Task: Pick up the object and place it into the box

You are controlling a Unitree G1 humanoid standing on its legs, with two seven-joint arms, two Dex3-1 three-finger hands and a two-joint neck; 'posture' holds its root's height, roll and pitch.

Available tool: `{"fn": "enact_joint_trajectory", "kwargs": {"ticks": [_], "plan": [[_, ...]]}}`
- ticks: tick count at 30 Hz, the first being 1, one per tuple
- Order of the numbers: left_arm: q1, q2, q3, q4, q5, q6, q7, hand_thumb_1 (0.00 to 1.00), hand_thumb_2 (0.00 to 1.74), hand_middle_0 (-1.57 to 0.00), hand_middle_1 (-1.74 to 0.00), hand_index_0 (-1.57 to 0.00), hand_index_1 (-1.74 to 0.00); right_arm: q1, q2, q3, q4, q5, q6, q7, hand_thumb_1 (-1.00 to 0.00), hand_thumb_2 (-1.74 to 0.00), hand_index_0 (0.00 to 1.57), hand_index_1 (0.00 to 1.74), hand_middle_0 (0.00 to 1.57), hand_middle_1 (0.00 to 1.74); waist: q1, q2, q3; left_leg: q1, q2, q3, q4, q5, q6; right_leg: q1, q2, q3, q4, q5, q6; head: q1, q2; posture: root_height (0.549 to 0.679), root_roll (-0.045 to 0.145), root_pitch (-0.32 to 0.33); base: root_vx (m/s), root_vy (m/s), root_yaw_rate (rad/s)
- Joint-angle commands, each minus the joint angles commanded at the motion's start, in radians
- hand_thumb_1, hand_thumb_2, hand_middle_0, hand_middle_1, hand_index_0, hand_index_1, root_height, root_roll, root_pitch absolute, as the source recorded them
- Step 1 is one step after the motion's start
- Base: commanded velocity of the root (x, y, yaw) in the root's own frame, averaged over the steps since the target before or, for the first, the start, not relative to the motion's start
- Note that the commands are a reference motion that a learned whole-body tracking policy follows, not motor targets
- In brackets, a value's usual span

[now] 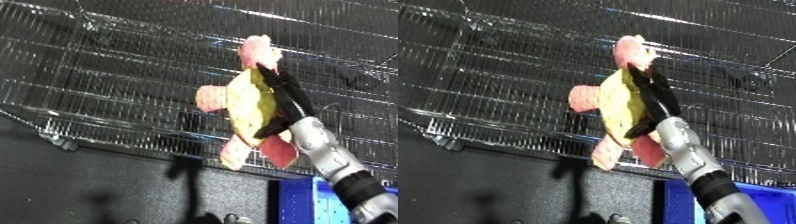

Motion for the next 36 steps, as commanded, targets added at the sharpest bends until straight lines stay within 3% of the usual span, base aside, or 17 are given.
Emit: {"fn": "enact_joint_trajectory", "kwargs": {"ticks": [4,8,13,24,36], "plan": [[-0.001,-0.002,0.001,-0.002,0.006,-0.002,-0.001,1.00,1.74,-1.57,-1.74,-1.57,-1.74,-0.022,0.033,0.039,0.065,-0.045,0.009,0.017,0.00,0.00,0.00,0.00,0.00,0.00,0.002,0.002,0.000,0.003,0.001,0.001,-0.005,0.000,0.0001,0.006,0.0001,-0.001,-0.007,-0.001,-0.0007,-0.003,-0.005,0.600,0.023,-0.132,0.011,0.012,-0.015],[-0.003,-0.005,0.004,0.001,0.011,-0.004,-0.005,1.00,1.74,-1.57,-1.74,-1.57,-1.74,-0.036,0.057,0.082,0.108,-0.098,0.020,0.040,-0.20,-0.35,0.31,0.35,0.31,0.35,0.003,0.000,0.000,0.010,0.003,0.002,-0.012,0.001,0.0000,0.016,-0.0002,-0.002,-0.017,-0.002,-0.0008,-0.013,-0.001,0.602,0.023,-0.132,0.010,0.014,-0.021],[-0.012,-0.012,0.011,0.005,0.014,-0.003,-0.003,1.00,1.74,-1.57,-1.74,-1.57,-1.74,-0.026,0.078,0.082,0.110,-0.096,0.018,0.044,-0.45,-0.78,0.71,0.78,0.71,0.78,-0.004,-0.006,0.000,0.019,0.006,0.008,-0.022,0.002,-0.0002,0.024,-0.0004,-0.002,-0.026,-0.003,-0.0004,-0.026,0.006,0.604,0.023,-0.131,0.000,0.015,-0.026],[-0.026,-0.015,0.018,0.022,0.006,-0.006,-0.004,1.00,1.74,-1.57,-1.74,-1.57,-1.74,0.001,0.050,0.054,0.059,-0.080,0.009,0.031,-1.00,-1.74,1.57,1.74,1.57,1.74,-0.016,-0.017,0.000,0.037,0.010,0.016,-0.037,0.004,-0.0008,0.040,-0.0005,-0.003,-0.038,-0.007,-0.0006,-0.029,0.014,0.606,0.025,-0.135,-0.004,0.002,-0.019],[-0.045,-0.015,0.030,0.043,-0.012,-0.002,-0.007,1.00,1.74,-1.57,-1.74,-1.57,-1.74,0.029,-0.017,-0.001,-0.057,-0.054,0.012,0.016,-1.00,-1.74,1.57,1.74,1.57,1.74,-0.030,-0.022,0.000,0.068,0.007,0.023,-0.053,0.005,0.0002,0.064,-0.0052,0.000,-0.045,-0.011,0.0007,-0.010,0.039,0.608,0.031,-0.149,-0.004,-0.009,-0.018]]}}
